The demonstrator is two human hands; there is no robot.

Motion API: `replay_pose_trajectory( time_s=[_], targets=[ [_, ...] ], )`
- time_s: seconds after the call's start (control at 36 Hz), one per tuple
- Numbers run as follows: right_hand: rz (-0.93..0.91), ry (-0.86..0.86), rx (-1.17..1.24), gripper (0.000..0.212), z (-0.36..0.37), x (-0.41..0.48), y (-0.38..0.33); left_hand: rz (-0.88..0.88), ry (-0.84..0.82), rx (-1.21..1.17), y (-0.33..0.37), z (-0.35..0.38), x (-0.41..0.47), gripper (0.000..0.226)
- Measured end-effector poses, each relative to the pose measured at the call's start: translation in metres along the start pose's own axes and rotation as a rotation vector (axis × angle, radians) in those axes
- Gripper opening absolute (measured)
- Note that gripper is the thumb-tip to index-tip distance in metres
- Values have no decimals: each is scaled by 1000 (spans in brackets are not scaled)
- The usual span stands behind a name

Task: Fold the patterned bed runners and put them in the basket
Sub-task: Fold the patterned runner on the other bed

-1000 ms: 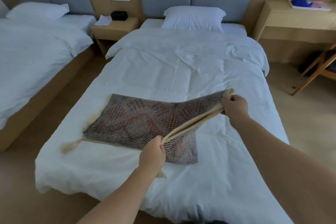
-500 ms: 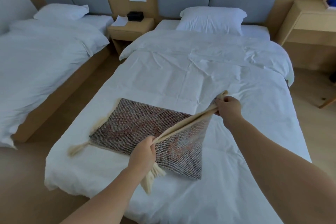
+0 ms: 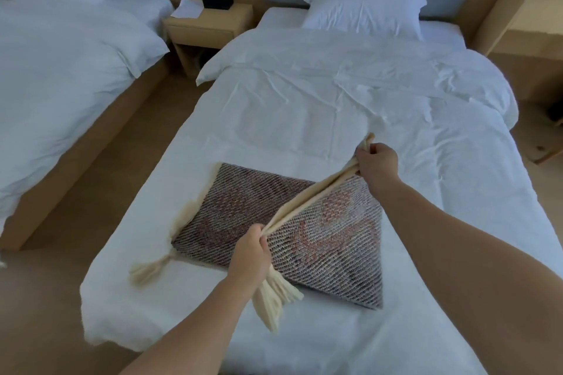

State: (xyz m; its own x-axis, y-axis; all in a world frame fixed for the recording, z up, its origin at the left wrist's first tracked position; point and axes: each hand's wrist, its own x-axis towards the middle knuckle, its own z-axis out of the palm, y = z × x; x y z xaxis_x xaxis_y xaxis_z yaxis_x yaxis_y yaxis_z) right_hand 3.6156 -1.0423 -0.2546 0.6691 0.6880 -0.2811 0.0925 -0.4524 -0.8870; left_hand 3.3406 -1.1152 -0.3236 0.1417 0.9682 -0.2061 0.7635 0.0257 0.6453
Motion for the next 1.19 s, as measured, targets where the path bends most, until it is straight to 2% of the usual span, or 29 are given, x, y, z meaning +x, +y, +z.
replay_pose_trajectory(
  time_s=[0.19, 0.28, 0.61, 0.75, 0.83, 0.94, 1.03, 1.14, 1.19],
  targets=[
    [-8, 73, -178, 17, 143, 5, -9, -87, -91, -64, -92, -44, 61, 12],
    [-23, 65, -244, 25, 206, 11, -6, -138, -119, -87, -132, -59, 84, 15],
    [-55, -92, -494, 17, 395, 37, 34, -361, -202, -5, -260, -57, 146, 18],
    [-60, -168, -528, 14, 445, 40, 49, -435, -291, 38, -294, -53, 165, 17],
    [-64, -192, -550, 15, 467, 44, 56, -447, -277, 87, -306, -54, 172, 17],
    [-49, -194, -547, 20, 492, 50, 62, -479, -268, 126, -317, -55, 178, 33],
    [-28, -230, -581, 20, 503, 51, 71, -456, -253, 142, -322, -54, 179, 36],
    [-44, -329, -623, 24, 507, 44, 87, -454, -194, 217, -325, -54, 181, 26],
    [-147, -356, -630, 26, 504, 36, 89, -364, -181, 357, -324, -50, 180, 41]
  ],
)
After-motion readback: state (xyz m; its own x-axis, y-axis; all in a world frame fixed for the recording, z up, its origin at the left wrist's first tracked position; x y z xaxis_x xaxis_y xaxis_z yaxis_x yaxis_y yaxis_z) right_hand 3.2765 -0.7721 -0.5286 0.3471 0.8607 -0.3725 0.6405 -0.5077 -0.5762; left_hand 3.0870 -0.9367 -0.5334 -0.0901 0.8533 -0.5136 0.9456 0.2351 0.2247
